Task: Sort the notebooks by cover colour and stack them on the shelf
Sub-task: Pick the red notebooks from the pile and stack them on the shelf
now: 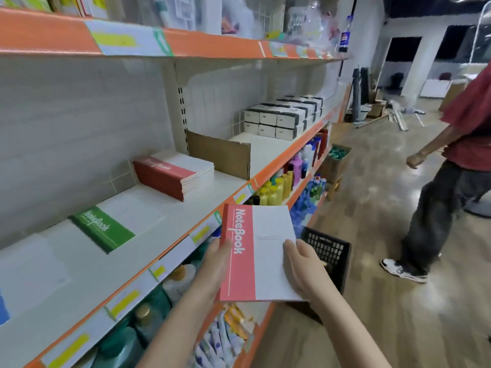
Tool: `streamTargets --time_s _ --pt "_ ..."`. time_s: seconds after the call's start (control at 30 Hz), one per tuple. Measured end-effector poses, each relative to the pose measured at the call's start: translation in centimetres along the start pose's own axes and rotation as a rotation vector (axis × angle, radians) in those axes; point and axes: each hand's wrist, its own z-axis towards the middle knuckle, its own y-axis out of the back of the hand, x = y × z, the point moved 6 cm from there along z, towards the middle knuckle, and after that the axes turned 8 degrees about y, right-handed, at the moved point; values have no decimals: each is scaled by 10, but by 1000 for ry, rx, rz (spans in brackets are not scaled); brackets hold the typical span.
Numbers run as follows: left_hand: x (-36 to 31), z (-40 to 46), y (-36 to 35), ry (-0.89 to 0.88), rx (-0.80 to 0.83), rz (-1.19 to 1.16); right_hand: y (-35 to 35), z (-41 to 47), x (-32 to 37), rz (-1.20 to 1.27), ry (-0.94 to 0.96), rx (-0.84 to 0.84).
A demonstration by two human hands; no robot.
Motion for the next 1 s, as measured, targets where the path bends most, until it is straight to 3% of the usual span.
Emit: streamTargets --time_s 0.33,0.6,0.73,1.0 --pt "-37 57 20 33 -336 -138 -36 124 23 -95 111 288" --pt "-51 82 42 19 -492 -232 -68 183 47 -44 188 474" --pt "-66 94 63 1 -556 -173 -84 217 65 -148 259 540" --pt "-92 125 94 -57 -641 -70 -134 269 93 -124 323 729"
